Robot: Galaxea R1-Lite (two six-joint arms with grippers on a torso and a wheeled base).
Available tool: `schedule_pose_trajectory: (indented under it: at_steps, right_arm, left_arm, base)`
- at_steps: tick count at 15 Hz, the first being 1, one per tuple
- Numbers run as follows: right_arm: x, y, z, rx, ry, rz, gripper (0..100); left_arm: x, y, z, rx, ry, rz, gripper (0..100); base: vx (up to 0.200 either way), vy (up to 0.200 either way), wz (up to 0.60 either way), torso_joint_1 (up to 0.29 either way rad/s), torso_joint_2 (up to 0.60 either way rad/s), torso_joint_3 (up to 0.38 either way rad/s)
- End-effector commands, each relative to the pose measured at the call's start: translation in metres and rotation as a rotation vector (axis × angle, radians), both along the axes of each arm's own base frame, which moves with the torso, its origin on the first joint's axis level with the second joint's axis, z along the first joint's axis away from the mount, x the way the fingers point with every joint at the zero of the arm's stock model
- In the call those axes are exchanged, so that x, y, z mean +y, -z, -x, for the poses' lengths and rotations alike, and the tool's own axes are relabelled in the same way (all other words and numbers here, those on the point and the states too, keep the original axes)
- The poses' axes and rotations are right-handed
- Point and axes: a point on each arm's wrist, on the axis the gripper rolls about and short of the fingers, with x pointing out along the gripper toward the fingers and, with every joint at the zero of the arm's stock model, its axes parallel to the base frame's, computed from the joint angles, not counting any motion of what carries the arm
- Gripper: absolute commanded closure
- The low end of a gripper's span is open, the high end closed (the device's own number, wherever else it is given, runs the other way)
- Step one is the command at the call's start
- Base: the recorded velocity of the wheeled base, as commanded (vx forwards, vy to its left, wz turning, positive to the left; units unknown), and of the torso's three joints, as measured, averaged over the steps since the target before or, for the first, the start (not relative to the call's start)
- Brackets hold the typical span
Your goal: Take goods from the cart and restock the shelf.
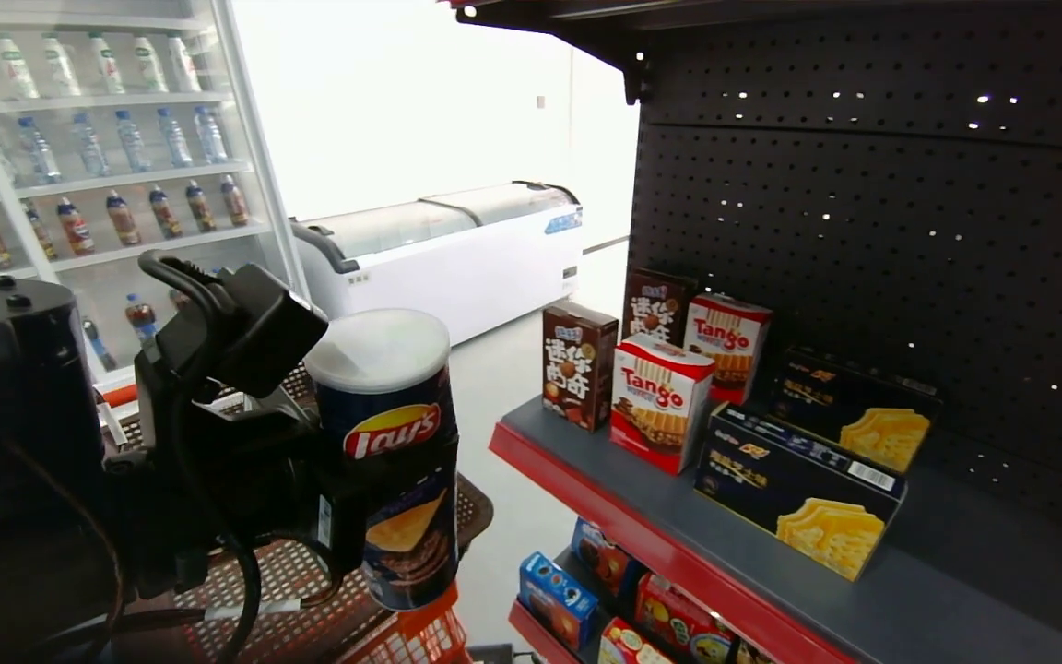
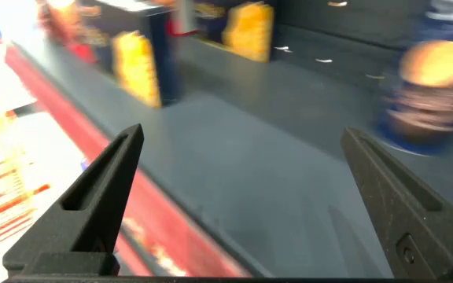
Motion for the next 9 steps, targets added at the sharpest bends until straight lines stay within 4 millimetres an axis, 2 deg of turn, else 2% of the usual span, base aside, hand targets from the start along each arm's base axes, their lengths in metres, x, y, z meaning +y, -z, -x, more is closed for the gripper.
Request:
schedule_pose_trajectory:
  at_steps: [1, 9]
  right_arm:
    - [0.000, 0.000, 0.000, 0.002, -0.001, 0.000, 0]
    - [0.000, 0.000, 0.000, 0.002, -0.001, 0.000, 0]
  left_arm:
    - [-0.001, 0.000, 0.000, 0.001, 0.002, -0.001, 100]
    - [-0.011, -0.005, 0.011, -0.015, 0.070, 0.010, 100]
  base:
    - [0.000, 0.000, -0.60, 0.012, 0.00, -0.002]
    - [0.000, 0.000, -0.60, 0.000, 0.00, 0.002]
